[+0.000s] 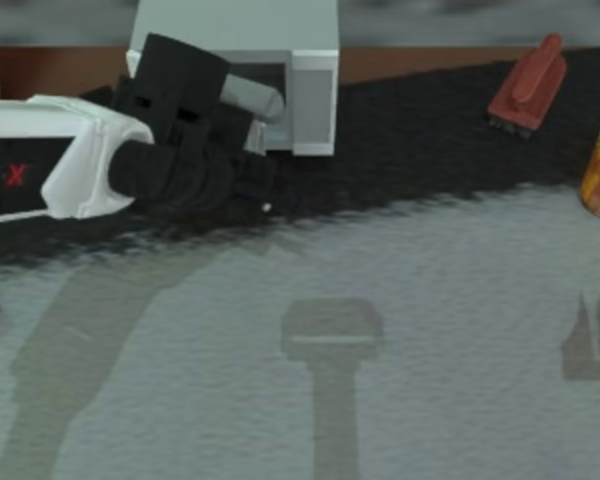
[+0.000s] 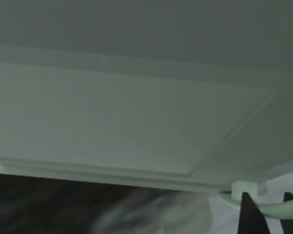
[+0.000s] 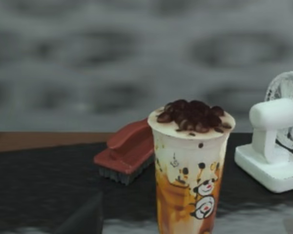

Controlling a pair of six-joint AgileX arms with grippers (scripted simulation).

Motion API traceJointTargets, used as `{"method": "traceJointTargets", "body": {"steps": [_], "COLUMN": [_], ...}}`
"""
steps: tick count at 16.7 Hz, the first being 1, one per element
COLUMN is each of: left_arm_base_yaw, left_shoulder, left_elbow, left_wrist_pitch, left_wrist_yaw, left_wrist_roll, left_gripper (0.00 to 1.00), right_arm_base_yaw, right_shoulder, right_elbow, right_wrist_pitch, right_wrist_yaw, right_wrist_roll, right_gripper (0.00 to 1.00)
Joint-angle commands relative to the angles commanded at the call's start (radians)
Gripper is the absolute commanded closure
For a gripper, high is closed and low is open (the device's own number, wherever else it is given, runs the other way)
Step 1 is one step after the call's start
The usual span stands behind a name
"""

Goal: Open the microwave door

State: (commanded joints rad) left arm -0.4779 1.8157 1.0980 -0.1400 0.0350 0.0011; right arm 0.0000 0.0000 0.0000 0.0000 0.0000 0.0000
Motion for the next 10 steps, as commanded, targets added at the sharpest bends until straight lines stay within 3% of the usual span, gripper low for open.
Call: {"method": "traceJointTargets", "body": {"steps": [10], "left_arm_base_yaw": [-0.008], "left_shoulder": [0.001], "left_elbow": [0.002], "left_wrist_pitch": [-0.001], "left_wrist_yaw": [0.008], "left_wrist_roll": [-0.006], "left_gripper": [1.0], "right_arm_base_yaw": [0.0], "right_shoulder": [0.0], "right_elbow": [0.0], "right_wrist_pitch": [0.0], "right_wrist_yaw": [0.0], "right_wrist_roll": [0.0], "right_gripper": [0.0]}}
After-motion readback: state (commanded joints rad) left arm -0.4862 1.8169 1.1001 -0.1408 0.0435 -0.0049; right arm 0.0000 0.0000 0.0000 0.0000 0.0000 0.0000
